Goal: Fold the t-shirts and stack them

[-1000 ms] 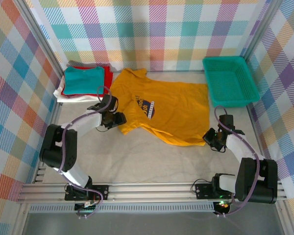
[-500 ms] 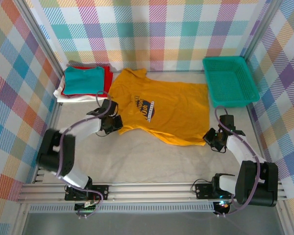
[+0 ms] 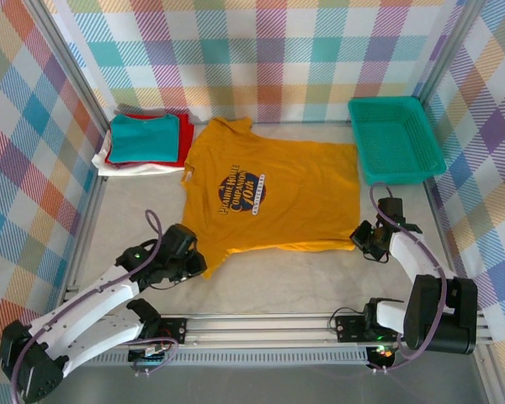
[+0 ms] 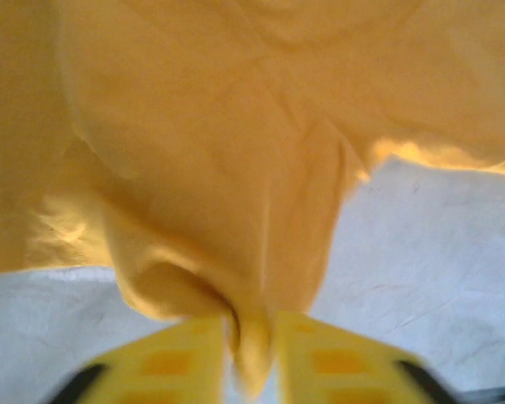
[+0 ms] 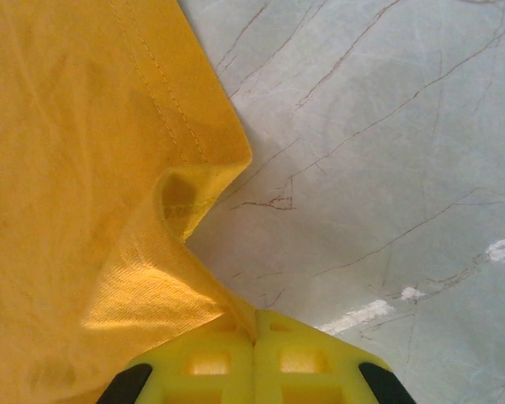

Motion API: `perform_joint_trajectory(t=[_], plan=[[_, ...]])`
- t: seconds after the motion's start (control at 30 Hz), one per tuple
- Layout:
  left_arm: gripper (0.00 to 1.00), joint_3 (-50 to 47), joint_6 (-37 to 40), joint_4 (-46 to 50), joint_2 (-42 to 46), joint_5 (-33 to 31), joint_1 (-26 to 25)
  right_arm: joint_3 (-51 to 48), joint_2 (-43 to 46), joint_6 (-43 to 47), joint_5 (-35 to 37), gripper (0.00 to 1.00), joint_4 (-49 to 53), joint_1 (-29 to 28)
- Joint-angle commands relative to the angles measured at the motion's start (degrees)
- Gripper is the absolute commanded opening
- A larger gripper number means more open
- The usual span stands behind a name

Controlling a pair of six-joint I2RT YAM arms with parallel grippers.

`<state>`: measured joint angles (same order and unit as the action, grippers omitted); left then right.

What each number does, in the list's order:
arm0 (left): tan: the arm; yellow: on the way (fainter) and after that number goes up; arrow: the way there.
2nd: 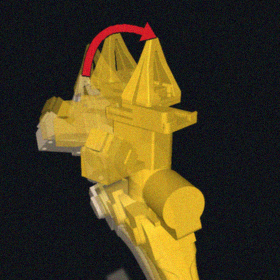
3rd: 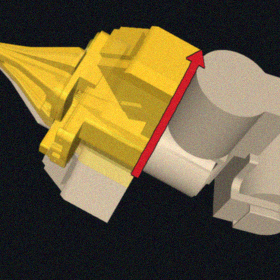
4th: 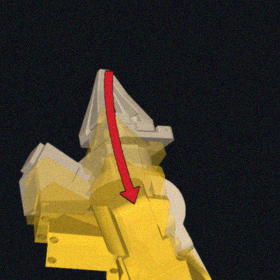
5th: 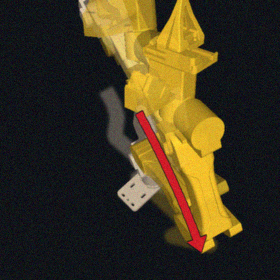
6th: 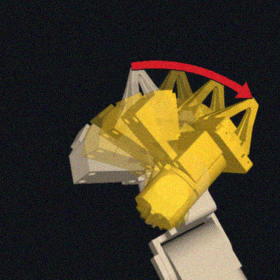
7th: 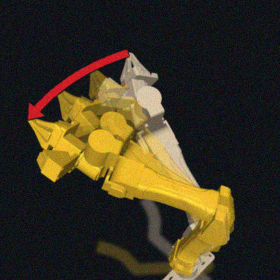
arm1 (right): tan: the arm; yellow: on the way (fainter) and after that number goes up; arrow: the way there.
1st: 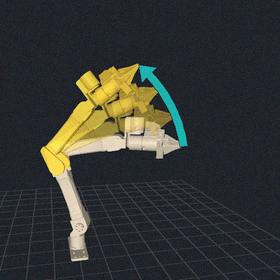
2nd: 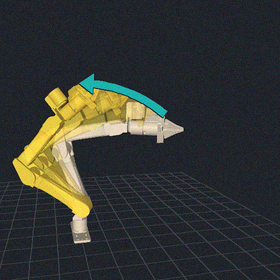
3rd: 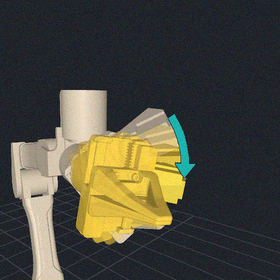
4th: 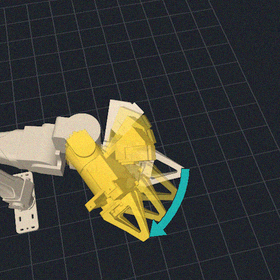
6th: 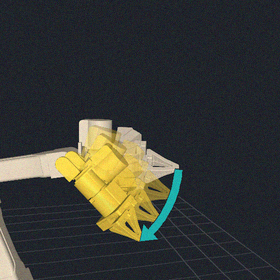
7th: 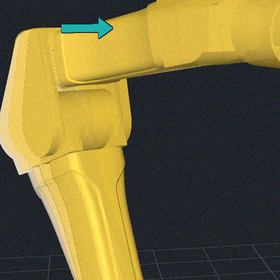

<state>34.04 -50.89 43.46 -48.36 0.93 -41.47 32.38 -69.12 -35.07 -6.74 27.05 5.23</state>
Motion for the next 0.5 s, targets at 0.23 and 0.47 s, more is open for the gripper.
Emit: perform_joint_trajectory(t=[0.23,0.47], plan=[[0.59,3.03,-5.47,11.37,2.12,-10.35,8.74,2.27,0.19,1.23,-1.78,0.0,-0.85,0.37],[0.58,-9.07,-3.68,3.2,2.12,-1.37,24.45,1.31,1.85,2.62,-1.27,0.0,0.0,0.39]])
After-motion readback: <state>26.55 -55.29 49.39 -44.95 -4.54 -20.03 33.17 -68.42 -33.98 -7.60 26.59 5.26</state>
